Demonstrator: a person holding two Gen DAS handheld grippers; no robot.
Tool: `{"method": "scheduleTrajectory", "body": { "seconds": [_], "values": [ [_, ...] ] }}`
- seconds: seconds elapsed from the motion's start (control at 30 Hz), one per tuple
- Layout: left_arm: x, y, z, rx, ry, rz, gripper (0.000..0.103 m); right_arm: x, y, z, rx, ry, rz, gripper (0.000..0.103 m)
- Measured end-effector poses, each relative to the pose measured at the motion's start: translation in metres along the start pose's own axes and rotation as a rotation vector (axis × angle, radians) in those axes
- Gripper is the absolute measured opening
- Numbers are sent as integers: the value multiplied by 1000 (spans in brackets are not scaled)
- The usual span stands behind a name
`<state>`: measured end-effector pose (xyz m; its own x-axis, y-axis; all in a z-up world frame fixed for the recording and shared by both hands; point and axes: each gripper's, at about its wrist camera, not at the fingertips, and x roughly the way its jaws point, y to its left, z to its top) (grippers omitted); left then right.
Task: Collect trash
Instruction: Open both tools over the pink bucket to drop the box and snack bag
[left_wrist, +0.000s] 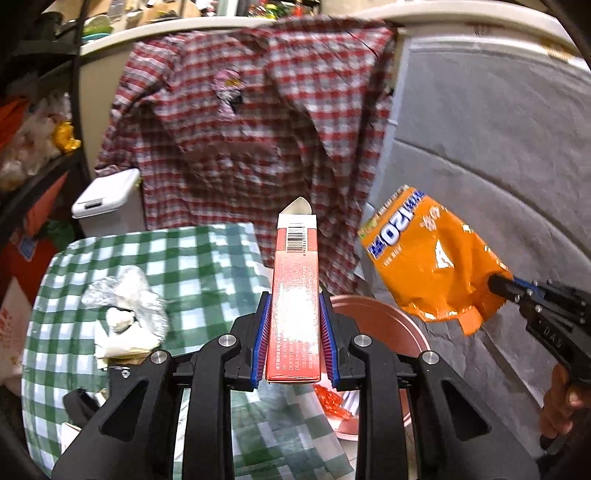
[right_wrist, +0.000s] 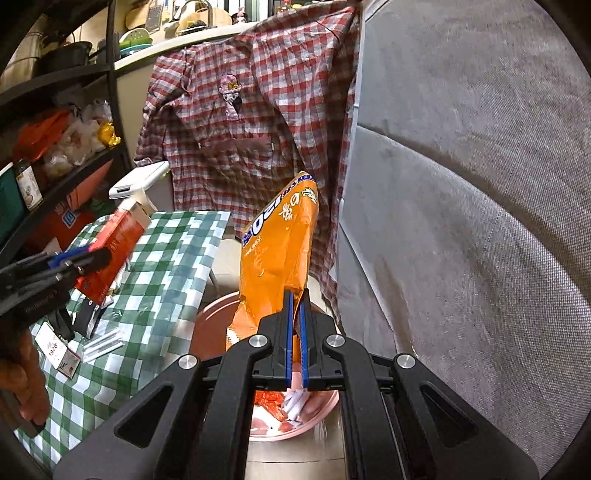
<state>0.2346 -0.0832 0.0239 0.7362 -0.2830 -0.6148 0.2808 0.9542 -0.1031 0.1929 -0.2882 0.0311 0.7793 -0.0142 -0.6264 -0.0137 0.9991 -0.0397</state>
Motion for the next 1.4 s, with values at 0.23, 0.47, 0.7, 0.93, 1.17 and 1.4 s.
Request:
{"method": "scheduleTrajectory", "body": {
  "seconds": [0.23, 0.47, 0.7, 0.93, 1.17, 1.4],
  "values": [
    [18, -16, -6, 40, 44, -24, 25, 13, 2, -5, 0, 63, -8, 3],
    [25, -27, -6, 42, 57, -46, 25, 31, 10, -11, -31, 159, 11, 21],
    [34, -45, -8, 68, 74, -73, 26, 23, 2, -6, 2, 117, -16, 39],
    [35, -48, -6, 41, 64, -84, 40, 15, -4, -2, 22, 76, -24, 39],
    [28, -45, -5, 43, 54, -74, 40, 14, -1, -1, 16, 67, -17, 39],
    [9, -35, -2, 56, 31, -61, 40, 2, 8, 1, 3, 3, 0, 39]
  ]
}}
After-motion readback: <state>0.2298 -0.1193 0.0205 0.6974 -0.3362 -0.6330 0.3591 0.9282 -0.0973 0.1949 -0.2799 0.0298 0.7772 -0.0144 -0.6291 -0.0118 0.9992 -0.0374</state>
